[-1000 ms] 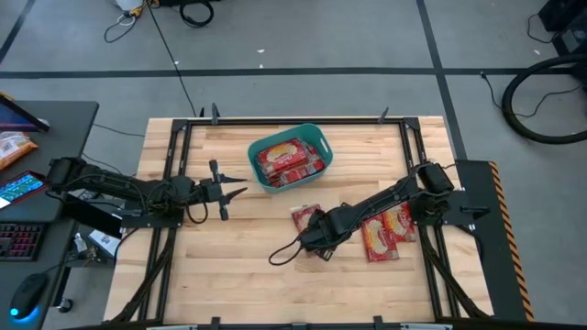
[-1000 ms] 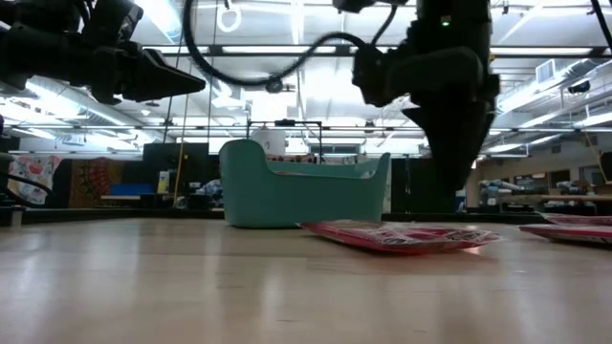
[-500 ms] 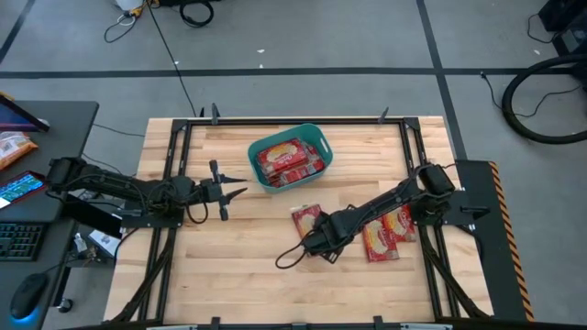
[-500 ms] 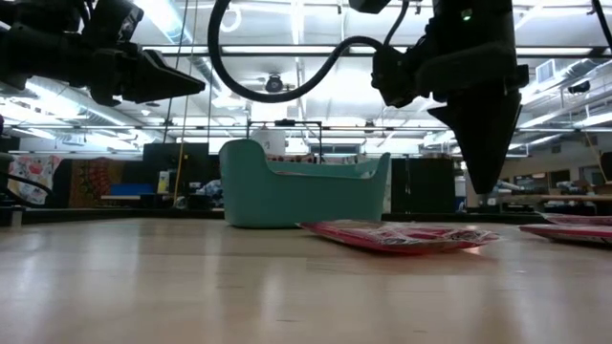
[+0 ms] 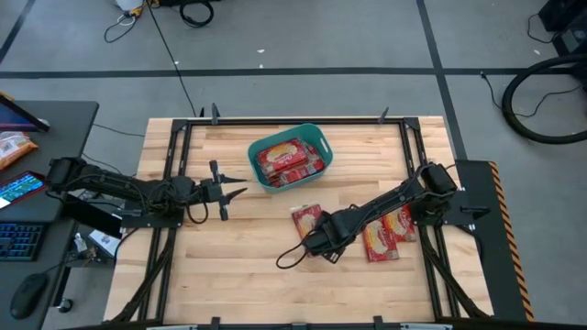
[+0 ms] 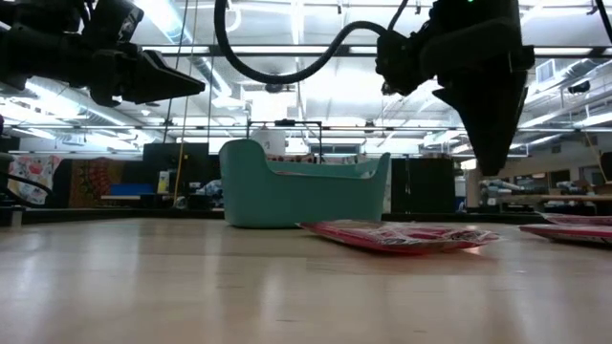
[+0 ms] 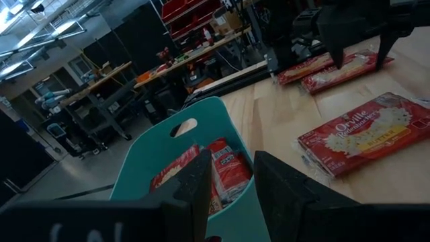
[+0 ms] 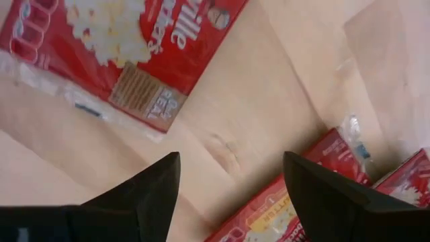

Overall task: Sort popcorn bags into baskets
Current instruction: Put the red popcorn bag into the green bin

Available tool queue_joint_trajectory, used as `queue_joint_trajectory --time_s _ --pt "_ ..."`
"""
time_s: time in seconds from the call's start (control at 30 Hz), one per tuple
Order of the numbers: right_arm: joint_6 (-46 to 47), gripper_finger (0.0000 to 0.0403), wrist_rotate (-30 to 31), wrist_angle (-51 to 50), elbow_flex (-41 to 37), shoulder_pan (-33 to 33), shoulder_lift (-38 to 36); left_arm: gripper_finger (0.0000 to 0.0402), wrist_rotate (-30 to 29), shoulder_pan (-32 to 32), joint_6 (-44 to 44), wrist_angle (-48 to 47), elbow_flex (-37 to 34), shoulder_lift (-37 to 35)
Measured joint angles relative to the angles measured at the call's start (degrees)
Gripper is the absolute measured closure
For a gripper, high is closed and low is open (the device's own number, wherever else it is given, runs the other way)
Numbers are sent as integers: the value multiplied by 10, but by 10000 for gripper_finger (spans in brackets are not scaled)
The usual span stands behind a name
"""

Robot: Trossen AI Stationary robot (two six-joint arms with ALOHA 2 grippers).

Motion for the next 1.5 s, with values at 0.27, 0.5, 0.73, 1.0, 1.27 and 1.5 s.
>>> queue_joint_trajectory --time_s 0.27,0.5,0.73,1.0,1.27,1.5 --pt "-5 135 5 -2 1 0 0 285 0 0 0 0 0 0" --pt "26 135 8 -13 1 -11 0 285 0 0 0 0 0 0" --pt "74 135 17 -76 1 -26 0 285 0 0 0 0 0 0" --pt "142 137 -38 -149 -46 -22 -1 285 0 0 0 0 0 0" --pt "157 157 -125 -130 -132 -15 -9 285 0 0 0 -6 0 0" --pt "193 166 -141 -100 -179 -13 -20 285 0 0 0 -9 0 0"
